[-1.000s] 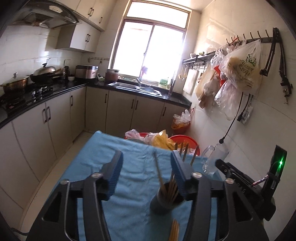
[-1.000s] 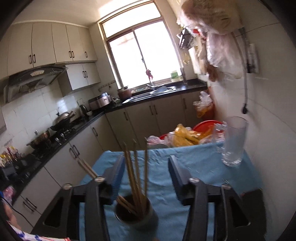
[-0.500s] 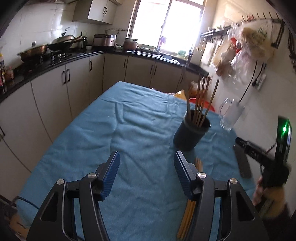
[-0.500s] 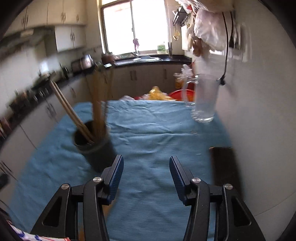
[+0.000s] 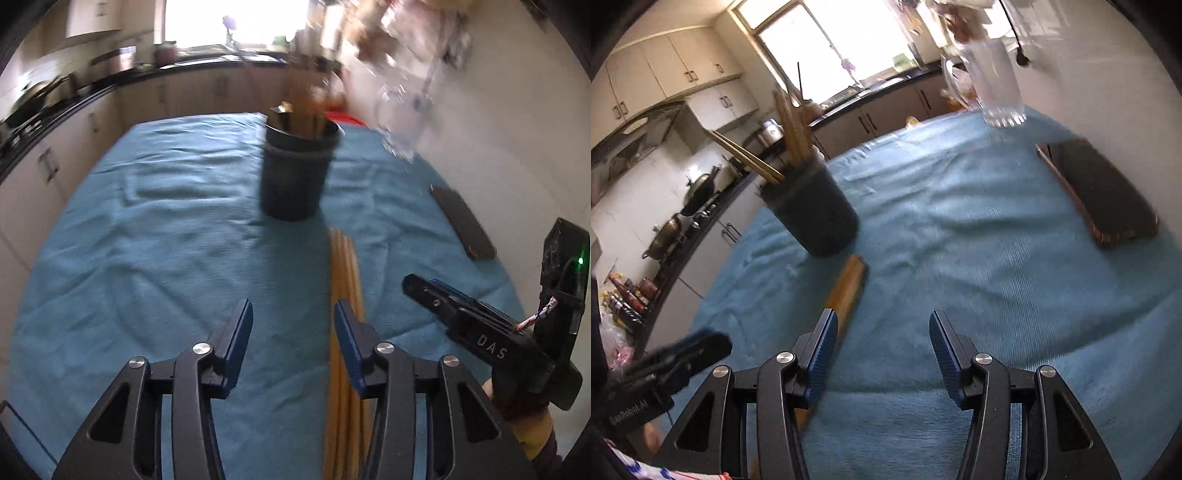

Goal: Organize utensils
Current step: 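Move both open grippers down toward the loose chopsticks on the towel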

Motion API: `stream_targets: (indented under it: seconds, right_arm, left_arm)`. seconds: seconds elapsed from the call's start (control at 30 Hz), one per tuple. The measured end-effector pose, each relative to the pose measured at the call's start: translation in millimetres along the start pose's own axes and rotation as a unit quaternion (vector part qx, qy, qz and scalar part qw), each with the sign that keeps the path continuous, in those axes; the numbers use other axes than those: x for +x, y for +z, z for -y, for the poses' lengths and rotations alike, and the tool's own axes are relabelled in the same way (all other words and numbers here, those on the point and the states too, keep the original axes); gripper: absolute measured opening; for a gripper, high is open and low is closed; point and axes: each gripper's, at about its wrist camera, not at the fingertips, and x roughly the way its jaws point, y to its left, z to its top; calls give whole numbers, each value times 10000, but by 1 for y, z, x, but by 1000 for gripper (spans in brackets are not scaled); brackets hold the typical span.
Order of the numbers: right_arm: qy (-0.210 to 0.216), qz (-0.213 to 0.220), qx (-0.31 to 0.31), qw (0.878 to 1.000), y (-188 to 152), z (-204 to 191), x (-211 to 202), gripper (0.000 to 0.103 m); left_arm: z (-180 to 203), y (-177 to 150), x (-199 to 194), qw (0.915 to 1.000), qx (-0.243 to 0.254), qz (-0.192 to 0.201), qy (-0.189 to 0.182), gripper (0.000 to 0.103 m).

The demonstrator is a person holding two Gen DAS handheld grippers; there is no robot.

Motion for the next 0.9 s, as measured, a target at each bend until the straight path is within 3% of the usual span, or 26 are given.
stream_targets:
  seconds: [0.13, 0.23, 0.37, 0.5, 0.7, 0.9]
  right_arm:
    - [7, 295, 156, 9994, 6, 13, -8, 56]
    - [174, 227, 386, 9988, 5, 22, -6, 56]
    - [224, 244, 329, 9989, 7, 18, -7, 56]
    - [200, 258, 166, 9993, 6, 13, -7, 56]
    - [215, 159, 91, 9996, 9, 8, 3, 56]
    - [189, 89, 67, 9998, 10, 7, 6, 56]
  left_arm:
    - [13, 6, 31, 9990, 212, -350, -173, 33]
    - [14, 9, 53, 9975, 136, -572, -382, 32]
    - [22, 14, 63, 9960, 137, -572, -679, 32]
    - [15, 16, 63, 9975, 167, -564, -403, 32]
    - [-56, 12, 47, 9961, -697, -506, 168, 32]
    - [-82, 7, 28, 9944, -973, -390, 141, 32]
